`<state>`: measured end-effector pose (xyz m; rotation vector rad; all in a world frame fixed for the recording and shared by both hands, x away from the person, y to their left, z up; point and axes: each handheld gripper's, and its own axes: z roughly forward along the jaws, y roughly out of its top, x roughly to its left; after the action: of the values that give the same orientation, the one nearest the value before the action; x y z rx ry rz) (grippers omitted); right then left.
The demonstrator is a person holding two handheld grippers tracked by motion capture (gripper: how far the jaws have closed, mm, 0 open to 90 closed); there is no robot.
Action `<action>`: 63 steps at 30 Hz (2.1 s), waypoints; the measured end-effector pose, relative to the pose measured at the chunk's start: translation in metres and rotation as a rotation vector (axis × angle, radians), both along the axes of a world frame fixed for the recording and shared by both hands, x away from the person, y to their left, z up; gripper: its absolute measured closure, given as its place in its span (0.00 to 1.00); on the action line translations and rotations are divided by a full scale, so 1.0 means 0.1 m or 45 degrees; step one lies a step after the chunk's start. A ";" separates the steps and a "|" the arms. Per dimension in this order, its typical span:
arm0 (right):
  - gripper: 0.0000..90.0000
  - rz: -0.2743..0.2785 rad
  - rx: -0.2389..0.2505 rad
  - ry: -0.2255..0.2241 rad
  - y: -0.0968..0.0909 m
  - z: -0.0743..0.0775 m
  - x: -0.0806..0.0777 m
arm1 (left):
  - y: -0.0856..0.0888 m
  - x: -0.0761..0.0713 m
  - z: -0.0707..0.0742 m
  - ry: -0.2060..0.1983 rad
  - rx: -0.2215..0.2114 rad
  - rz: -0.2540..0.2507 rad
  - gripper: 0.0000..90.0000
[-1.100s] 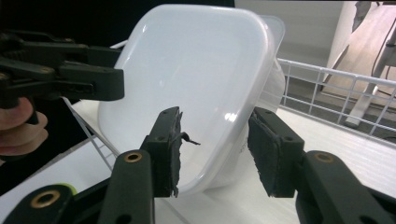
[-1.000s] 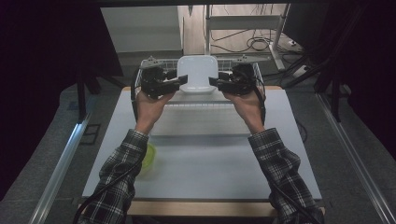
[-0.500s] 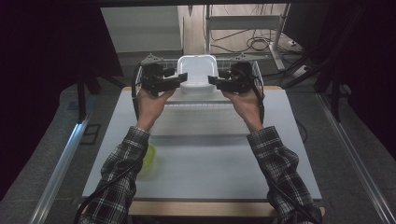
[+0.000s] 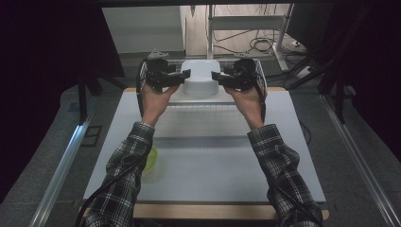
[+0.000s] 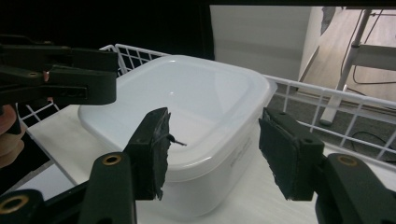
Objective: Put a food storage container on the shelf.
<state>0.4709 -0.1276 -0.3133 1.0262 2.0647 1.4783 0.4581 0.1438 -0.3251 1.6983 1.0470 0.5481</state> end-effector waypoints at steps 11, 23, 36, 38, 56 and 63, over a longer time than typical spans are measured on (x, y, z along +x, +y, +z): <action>0.32 0.088 0.038 -0.003 -0.17 -0.01 -0.20 | 0.01 -0.23 -0.06 0.009 0.028 -0.165 0.16; 0.17 0.191 -0.032 -0.006 -0.18 -0.22 -0.50 | -0.01 -0.71 -0.26 -0.022 0.020 -0.278 0.06; 0.10 0.254 -0.063 0.002 -0.27 -0.46 -0.79 | 0.02 -1.08 -0.49 -0.077 0.109 -0.286 0.07; 0.09 0.261 -0.062 0.010 -0.29 -0.50 -0.82 | 0.04 -1.14 -0.53 -0.079 0.113 -0.286 0.07; 0.05 0.284 -0.167 0.046 -0.50 -0.96 -1.10 | 0.27 -1.52 -1.03 -0.013 0.083 -0.295 0.10; 0.05 0.267 -0.160 0.090 -0.55 -1.21 -1.24 | 0.34 -1.66 -1.21 -0.013 0.092 -0.240 0.10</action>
<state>0.3473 -0.1831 -0.4345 0.8468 2.3440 1.4049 0.2923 0.1776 -0.4466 1.8333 0.8575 0.4774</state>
